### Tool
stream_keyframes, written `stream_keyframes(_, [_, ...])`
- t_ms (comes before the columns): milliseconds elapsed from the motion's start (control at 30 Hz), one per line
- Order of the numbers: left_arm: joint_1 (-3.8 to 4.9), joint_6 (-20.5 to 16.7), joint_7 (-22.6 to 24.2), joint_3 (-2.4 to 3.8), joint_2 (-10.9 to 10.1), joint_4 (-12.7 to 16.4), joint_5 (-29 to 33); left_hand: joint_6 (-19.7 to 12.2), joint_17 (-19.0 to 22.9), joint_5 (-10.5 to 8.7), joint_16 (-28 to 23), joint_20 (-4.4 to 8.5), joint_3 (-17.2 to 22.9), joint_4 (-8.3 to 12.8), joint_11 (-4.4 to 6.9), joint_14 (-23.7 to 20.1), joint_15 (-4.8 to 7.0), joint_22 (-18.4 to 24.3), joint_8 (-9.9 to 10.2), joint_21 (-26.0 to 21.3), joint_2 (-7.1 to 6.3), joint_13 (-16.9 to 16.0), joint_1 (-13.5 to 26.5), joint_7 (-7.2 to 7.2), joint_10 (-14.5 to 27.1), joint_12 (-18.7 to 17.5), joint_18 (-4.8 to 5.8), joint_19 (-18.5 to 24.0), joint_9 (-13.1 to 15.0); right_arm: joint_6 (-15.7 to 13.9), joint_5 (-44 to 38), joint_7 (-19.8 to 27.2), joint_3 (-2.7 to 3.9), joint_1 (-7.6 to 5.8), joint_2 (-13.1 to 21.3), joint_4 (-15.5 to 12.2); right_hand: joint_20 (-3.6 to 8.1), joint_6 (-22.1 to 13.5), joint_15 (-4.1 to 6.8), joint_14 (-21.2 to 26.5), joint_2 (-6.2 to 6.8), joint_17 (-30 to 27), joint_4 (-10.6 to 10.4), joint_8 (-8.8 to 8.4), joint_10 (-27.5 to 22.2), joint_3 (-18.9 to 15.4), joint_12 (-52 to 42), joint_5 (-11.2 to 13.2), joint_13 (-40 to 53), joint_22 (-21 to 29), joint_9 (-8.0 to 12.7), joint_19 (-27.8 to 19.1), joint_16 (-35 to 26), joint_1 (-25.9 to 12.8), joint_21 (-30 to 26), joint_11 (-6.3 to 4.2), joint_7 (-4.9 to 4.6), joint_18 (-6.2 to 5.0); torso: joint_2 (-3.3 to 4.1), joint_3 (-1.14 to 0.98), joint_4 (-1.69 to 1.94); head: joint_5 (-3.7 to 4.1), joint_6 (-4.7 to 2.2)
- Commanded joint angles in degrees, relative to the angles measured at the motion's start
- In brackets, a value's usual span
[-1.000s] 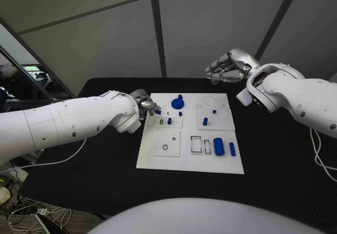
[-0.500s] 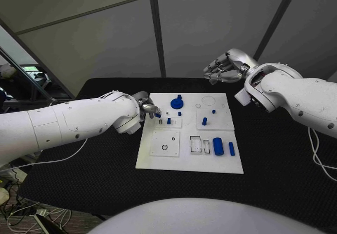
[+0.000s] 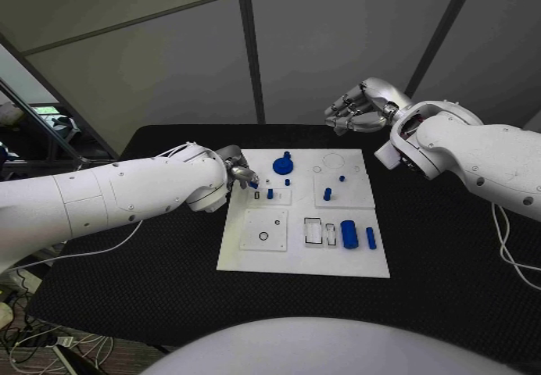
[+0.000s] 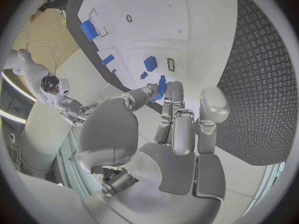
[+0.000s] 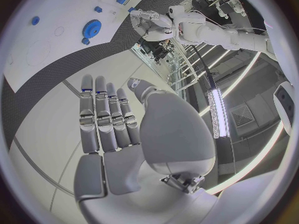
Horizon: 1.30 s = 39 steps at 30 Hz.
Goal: Assemble the parts on the task board
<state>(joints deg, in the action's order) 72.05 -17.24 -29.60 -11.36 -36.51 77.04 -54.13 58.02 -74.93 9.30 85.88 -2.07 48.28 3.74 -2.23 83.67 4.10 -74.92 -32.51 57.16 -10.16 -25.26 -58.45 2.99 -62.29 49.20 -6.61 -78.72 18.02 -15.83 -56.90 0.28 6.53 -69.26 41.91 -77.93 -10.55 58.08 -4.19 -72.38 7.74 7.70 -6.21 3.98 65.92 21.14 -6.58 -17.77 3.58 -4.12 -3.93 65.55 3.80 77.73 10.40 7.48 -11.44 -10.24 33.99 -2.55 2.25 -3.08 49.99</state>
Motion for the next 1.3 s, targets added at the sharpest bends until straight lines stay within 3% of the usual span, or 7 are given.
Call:
stream_keyframes(33, [-0.03, 1.8, -0.7, 0.0, 0.4, -0.6, -2.3, -0.4, -5.1, 0.43, 0.3, -0.05, 4.1, 4.6, 3.29, 2.6, 0.08, -7.5, -0.3, 0.3, 0.96, -0.1, -0.8, 0.05, -3.5, 0.3, 0.78, -0.3, 12.2, -0.1, -0.1, 0.5, 0.03, -0.1, -0.1, -0.1, 0.15, -0.3, -0.41, 0.0, -0.41, -0.1, -0.2, -0.15, -0.1, -0.1, 0.3, -0.3, 0.0, 0.1, 0.0, 0.4, -0.1, -0.2, -0.2, 0.32, -0.18, -0.27, -0.04, -0.02, 0.03, -0.02, 0.01])
stream_keyframes(667, [-0.95, 2.9, -1.1, -0.03, 1.6, -2.3, -2.7, -0.6, -4.9, 0.75, 0.2, -0.04, 4.0, 4.6, 3.27, 2.5, 0.08, -7.7, -0.5, 1.5, 1.05, -0.2, -0.7, 0.08, -3.5, 0.5, 0.97, -0.8, 12.3, -0.1, -0.1, 0.3, 0.03, -0.1, 0.0, -0.2, 0.14, -0.3, -0.42, 0.0, -0.46, -0.1, -0.3, -0.15, -0.1, 0.0, 0.3, -0.4, 0.0, 0.1, 0.0, 0.4, -0.1, -0.2, -0.2, 0.33, -0.2, -0.26, -0.05, 0.05, 0.03, -0.26, 0.01])
stream_keyframes(1300, [-1.24, 3.6, -1.2, -0.04, 1.8, -2.1, -2.7, -1.1, -6.5, 1.31, 0.9, -0.01, 3.6, 4.5, 3.3, 3.2, 0.1, -8.3, -1.2, 4.3, 1.26, -0.5, -0.6, 0.06, -3.4, 1.2, 1.42, -1.9, 12.6, -0.1, -0.1, 0.3, 0.03, -0.1, 0.0, -0.2, 0.15, -0.3, -0.41, 0.0, -0.52, -0.1, -0.3, -0.15, -0.1, 0.0, 0.3, -0.4, 0.0, 0.1, 0.0, 0.4, -0.1, -0.1, -0.3, 0.32, -0.2, -0.28, -0.03, 0.07, 0.05, -0.15, 0.01])
